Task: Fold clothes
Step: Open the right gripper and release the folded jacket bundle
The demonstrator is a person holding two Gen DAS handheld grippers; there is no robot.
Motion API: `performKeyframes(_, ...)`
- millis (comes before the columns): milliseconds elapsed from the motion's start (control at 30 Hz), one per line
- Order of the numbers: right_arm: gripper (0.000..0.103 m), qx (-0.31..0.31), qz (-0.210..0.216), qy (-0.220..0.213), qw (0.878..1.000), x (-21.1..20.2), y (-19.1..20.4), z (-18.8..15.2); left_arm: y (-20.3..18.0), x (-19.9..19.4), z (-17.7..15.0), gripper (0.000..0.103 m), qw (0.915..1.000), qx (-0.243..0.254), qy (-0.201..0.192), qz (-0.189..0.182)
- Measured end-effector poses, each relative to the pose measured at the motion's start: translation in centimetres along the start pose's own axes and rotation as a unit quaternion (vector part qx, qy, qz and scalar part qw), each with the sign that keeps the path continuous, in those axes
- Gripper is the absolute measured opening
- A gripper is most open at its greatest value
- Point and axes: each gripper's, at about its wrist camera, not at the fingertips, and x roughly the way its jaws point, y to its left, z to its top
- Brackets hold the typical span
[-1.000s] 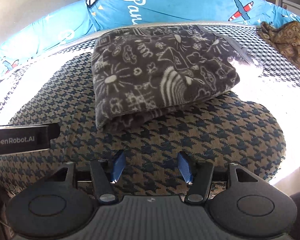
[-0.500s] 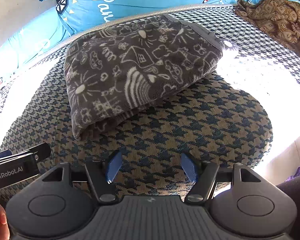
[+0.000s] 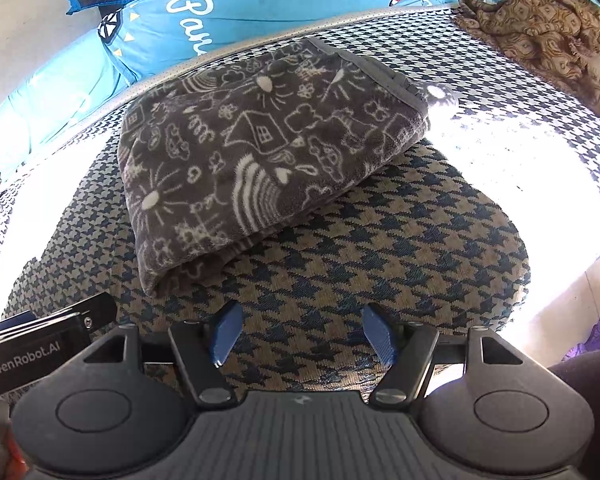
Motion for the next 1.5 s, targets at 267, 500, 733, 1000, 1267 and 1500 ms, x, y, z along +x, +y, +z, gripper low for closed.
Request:
performKeyframes(267, 0.067, 0.015, 0.003, -0.002, 1.0, -0.3, -0.5, 0.2, -0.9, -0.6, 0.4, 0.103, 1.0, 0.004, -0.004, -0.006)
performKeyframes(500, 0.067, 0.021, 0.005, -0.002, 1.0, -0.5, -0.8, 0.3, -1.5, -0.8, 0.7, 0.103, 0.9999, 0.008, -0.007, -0.009)
performKeyframes(733, 0.067, 0.016, -0.004, -0.005, 1.0, -0.5, -0.8, 0.5, -1.9, -0.7, 1.4, 0.103, 0.9998, 0.002, -0.01, -0.015)
performKeyframes(1000, 0.067, 0.012, 0.0, 0.002, 1.0, -0.4, -0.5, 0.5, -1.6, -0.6, 1.7, 0.103, 0.9999, -0.004, -0.011, -0.009)
performKeyframes(1267, 0.067, 0.006, 0.006, 0.0, 1.0, -0.6, -0.2, 0.5, -1.6, -0.6, 1.7, 0.103, 0.9999, -0.004, -0.009, -0.008)
performKeyframes(1500, 0.067, 0.011, 0.007, 0.0, 1.0, -0.7, -0.3, 0.6, -1.7, -0.7, 1.7, 0.103, 0.9999, -0.003, -0.011, -0.01)
